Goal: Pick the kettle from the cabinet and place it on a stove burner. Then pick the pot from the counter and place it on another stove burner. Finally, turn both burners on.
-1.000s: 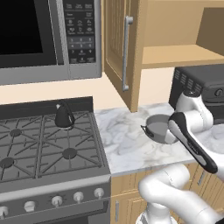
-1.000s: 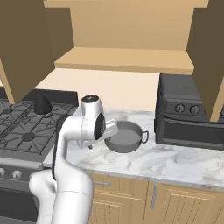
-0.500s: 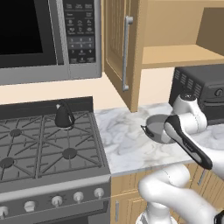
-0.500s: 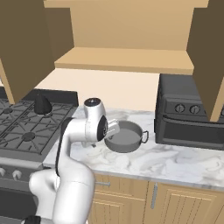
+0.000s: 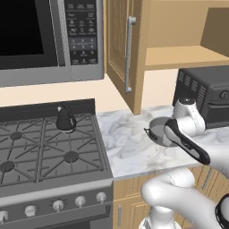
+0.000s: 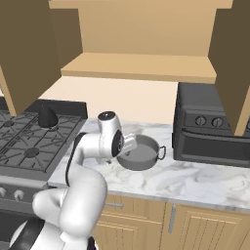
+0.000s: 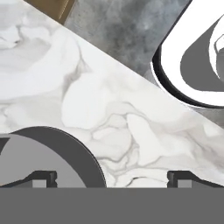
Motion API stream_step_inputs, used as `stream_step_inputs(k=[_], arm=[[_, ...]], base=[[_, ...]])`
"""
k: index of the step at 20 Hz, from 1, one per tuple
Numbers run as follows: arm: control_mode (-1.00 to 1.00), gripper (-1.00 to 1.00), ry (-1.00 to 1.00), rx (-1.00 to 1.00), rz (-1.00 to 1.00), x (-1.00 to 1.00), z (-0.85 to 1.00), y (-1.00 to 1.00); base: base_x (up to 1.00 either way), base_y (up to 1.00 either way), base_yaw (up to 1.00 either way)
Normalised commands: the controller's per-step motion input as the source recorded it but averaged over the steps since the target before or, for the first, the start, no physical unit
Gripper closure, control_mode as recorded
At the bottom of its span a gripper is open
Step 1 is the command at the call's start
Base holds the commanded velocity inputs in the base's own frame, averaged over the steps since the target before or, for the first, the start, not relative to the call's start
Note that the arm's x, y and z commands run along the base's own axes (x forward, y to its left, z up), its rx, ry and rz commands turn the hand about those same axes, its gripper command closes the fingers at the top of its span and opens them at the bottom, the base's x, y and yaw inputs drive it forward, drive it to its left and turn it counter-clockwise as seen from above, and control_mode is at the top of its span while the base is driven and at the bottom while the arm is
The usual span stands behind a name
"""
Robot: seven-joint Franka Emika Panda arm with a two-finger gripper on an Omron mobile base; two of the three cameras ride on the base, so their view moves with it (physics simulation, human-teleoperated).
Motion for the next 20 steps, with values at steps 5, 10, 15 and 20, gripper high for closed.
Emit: stream_step_inputs(k=[5, 10, 15, 20], arm=[[-1.0, -1.0, 0.04, -0.01, 0.15, 0.2, -0.18, -0.33], [-1.0, -1.0, 0.05, 0.0, 0.15, 0.15, -0.21, -0.24], [-1.0, -1.0, 0.07, 0.0, 0.14, 0.19, -0.18, -0.2], [-1.0, -1.0, 0.02, 0.0, 0.15, 0.19, -0.04, -0.22]], base=[[0.0, 0.0, 0.0], [0.0, 0.0, 0.0], [0.0, 0.0, 0.0], [0.0, 0.0, 0.0]])
